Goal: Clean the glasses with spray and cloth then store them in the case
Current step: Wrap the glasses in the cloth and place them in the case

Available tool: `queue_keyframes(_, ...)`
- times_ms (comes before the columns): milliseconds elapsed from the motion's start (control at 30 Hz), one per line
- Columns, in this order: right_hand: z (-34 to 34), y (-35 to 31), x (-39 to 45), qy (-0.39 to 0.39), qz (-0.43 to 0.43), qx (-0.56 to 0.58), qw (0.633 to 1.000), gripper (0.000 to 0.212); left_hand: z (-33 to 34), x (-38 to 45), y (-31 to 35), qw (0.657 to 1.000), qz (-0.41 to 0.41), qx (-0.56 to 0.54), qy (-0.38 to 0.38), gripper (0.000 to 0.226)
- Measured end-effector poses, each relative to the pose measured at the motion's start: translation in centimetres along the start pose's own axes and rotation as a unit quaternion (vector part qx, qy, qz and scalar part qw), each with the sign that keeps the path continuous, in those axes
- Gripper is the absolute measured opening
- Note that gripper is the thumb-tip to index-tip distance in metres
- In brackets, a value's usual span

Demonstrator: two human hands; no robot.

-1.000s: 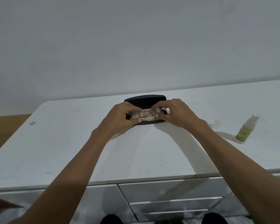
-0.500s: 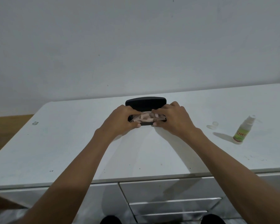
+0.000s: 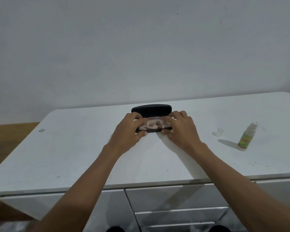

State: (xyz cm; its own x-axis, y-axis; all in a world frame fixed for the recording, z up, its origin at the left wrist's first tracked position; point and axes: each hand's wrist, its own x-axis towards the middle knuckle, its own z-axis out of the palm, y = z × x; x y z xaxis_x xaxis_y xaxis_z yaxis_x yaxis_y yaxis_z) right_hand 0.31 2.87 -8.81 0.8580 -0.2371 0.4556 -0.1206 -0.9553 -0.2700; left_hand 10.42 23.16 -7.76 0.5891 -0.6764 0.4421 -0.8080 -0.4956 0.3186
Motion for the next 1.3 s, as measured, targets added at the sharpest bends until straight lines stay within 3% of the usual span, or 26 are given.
queue_keyframes(100,-0.1,0.2,-0.4,0.003,-0.003,-0.005,1.0,0.023,0.4,-0.4,0.3,0.999,0.023,0.023,0.031,0.025)
queue_keyframes(200,-0.2,0.2,-0.6,0.004,-0.01,-0.004,1.0,0.02,0.8,-0.6,0.3,0.998,0.03,0.037,0.05,0.013)
queue_keyframes(433,-0.3,0.0,0.0,-0.008,-0.024,-0.004,1.0,0.017,0.9,-0.5,0.3,0.999,-0.015,0.01,0.045,0.021)
queue_keyframes(667,-0.2,0.4,0.3,0.004,-0.028,-0.007,1.0,0.01,0.8,-0.5,-0.3,0.999,-0.022,0.015,0.03,0.01)
queue_keyframes(933,-0.6,0.4,0.3,-0.038,-0.017,-0.04,0.998,0.022,0.5,-0.7,0.1,0.999,-0.035,0.019,0.026,0.009)
queue_keyframes(1100,-0.6,0.3,0.3,-0.014,-0.023,-0.037,0.999,0.021,0.6,-0.8,0.1,0.999,-0.018,0.019,0.041,0.018)
queue_keyframes(1300,-0.7,0.2,0.6,-0.044,-0.02,-0.063,0.997,0.023,0.9,-0.6,-0.3,0.998,-0.032,0.018,0.043,0.01)
